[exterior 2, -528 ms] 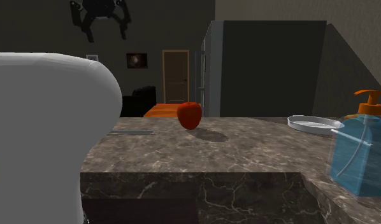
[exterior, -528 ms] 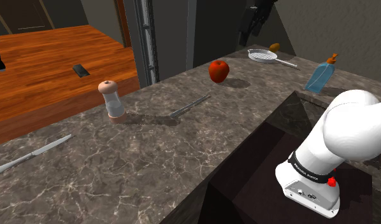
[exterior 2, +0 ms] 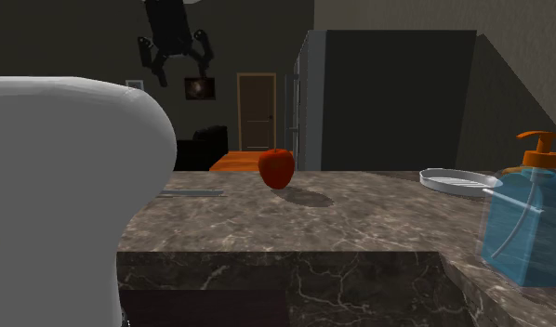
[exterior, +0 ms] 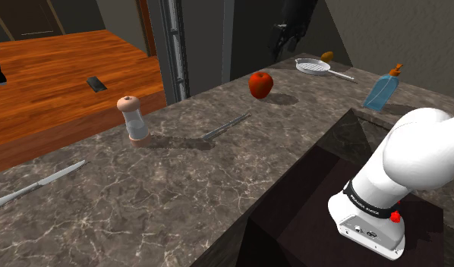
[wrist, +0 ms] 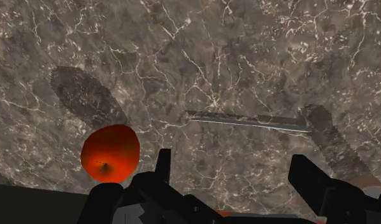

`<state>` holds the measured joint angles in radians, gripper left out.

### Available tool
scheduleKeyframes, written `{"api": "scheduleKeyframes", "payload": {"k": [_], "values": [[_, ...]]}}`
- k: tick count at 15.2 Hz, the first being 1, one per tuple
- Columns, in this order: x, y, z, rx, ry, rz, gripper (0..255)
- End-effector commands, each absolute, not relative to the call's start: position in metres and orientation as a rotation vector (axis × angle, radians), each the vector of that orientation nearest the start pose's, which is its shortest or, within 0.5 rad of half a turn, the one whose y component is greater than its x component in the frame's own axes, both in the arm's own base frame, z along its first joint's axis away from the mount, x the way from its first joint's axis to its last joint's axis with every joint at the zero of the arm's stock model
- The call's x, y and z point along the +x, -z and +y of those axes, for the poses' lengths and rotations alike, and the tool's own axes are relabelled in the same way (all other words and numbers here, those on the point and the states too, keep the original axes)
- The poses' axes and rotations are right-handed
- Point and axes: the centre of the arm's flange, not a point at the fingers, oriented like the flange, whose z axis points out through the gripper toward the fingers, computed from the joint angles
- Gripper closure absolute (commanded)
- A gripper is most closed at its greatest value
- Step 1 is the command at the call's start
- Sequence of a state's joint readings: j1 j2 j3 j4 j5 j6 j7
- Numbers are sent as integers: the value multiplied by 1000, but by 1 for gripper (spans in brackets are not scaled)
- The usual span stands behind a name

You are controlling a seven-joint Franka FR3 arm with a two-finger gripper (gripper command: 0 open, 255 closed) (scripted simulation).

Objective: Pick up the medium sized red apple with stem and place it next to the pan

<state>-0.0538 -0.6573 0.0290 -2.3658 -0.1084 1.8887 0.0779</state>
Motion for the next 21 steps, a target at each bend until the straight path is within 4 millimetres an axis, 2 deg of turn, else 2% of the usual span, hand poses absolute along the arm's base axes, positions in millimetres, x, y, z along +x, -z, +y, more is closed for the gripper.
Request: {"api": "scheduleKeyframes", "payload": {"k": [1,11,21], "values": [[385,-560,-33,-3240,335,210,0],[453,-494,-110,-3189,496,584,0],[510,-436,-201,-3084,651,952,0]]}}
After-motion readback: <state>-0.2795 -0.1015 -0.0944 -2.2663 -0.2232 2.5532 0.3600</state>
